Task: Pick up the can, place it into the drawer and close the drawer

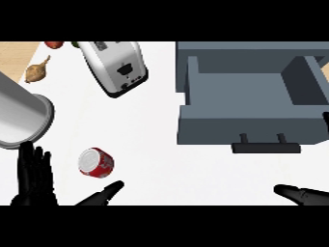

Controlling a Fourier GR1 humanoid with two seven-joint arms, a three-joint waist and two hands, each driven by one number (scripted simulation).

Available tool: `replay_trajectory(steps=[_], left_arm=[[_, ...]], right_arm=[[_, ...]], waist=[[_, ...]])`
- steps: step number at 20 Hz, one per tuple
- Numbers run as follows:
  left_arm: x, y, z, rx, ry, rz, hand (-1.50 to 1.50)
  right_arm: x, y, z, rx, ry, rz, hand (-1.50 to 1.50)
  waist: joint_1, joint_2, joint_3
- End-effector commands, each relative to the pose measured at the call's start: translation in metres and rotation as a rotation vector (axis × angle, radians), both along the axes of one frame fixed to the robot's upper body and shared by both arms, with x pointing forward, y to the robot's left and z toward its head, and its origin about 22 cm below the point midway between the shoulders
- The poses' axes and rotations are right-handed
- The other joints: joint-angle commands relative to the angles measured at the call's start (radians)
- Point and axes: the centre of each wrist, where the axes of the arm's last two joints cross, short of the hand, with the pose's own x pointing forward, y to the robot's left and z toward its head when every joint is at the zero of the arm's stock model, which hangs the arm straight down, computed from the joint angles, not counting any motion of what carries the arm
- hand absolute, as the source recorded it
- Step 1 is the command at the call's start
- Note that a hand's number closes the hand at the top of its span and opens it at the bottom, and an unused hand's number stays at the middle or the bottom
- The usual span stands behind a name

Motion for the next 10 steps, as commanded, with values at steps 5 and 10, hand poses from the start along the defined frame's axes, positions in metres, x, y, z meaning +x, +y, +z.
replay_trajectory(steps=[5, 10], left_arm=[[0.018, -0.009, -0.049, 0.013, 0.048, 0.021, -1.50], [0.001, 0.003, -0.088, 0.001, 0.070, 0.062, -1.50]], right_arm=[[-0.004, -0.003, -0.007, -0.019, -0.025, -0.023, -1.50], [-0.005, -0.008, 0.002, -0.007, -0.010, -0.008, -1.50]], waist=[[0.000, 0.001, 0.000], [0.003, 0.000, 0.000]])
